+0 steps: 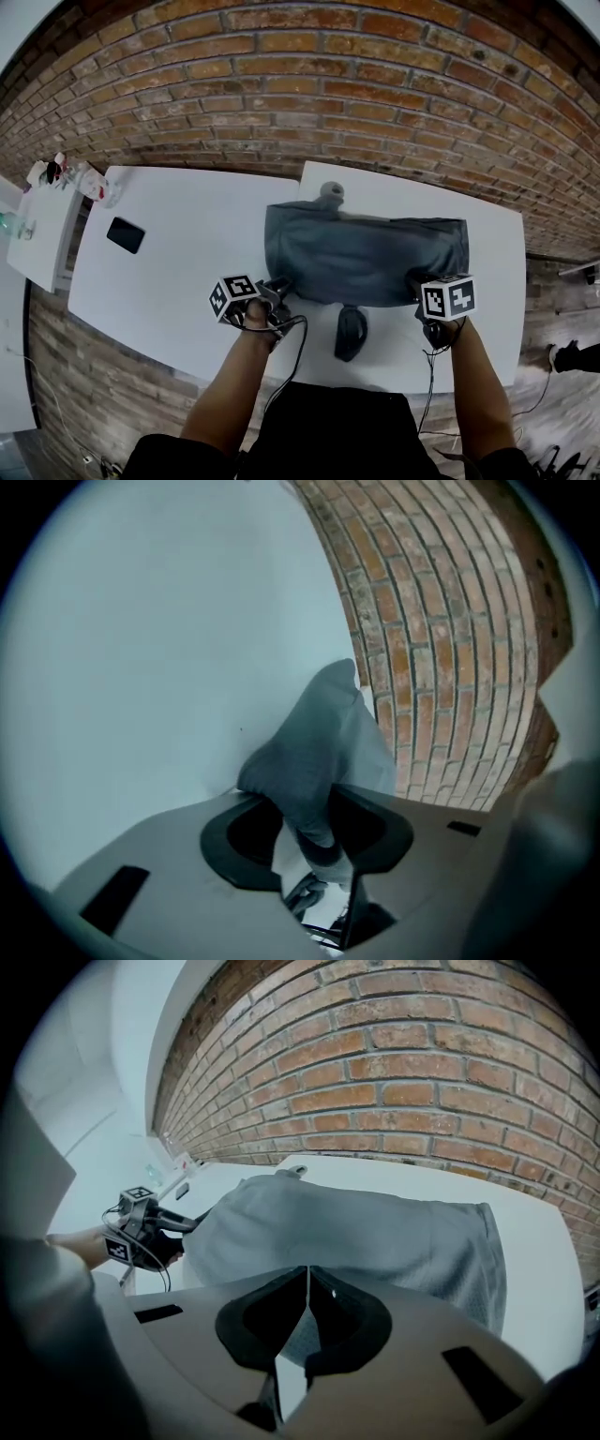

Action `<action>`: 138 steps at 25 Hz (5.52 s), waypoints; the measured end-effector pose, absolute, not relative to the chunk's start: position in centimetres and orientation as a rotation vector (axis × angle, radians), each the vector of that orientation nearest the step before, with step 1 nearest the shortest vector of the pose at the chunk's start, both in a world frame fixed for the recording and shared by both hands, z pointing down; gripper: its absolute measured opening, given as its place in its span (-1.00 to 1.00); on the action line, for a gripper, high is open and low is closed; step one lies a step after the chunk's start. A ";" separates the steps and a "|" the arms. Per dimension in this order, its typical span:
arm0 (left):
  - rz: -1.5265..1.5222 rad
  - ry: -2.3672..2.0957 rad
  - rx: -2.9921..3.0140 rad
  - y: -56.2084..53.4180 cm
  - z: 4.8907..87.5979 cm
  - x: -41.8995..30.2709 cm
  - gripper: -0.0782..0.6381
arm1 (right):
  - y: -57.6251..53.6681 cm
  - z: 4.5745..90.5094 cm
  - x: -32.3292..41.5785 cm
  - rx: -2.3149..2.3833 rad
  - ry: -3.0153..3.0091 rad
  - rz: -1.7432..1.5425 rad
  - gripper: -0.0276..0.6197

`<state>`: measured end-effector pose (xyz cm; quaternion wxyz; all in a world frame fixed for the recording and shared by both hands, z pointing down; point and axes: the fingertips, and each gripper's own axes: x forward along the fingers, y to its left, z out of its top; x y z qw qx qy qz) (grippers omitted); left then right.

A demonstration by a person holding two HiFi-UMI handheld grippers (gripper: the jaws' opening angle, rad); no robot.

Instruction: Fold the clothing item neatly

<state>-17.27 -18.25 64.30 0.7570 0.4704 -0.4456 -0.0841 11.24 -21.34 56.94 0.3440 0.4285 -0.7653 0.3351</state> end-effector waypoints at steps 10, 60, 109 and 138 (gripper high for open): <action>0.059 -1.185 1.310 -20.4 61.2 -18.4 -0.70 | -21.1 56.4 13.4 1.232 -1.966 0.882 -0.91; 0.164 -1.353 1.235 -17.3 64.8 -20.3 -0.54 | -20.0 62.1 21.6 1.351 -1.832 0.993 -0.91; -0.405 -0.891 1.082 -13.4 60.8 -16.0 -0.20 | -20.2 62.2 21.7 1.406 -1.808 0.927 -0.91; -0.513 -0.894 0.807 -22.7 64.2 -12.9 -0.38 | -20.2 62.2 21.6 1.393 -1.815 0.932 -0.91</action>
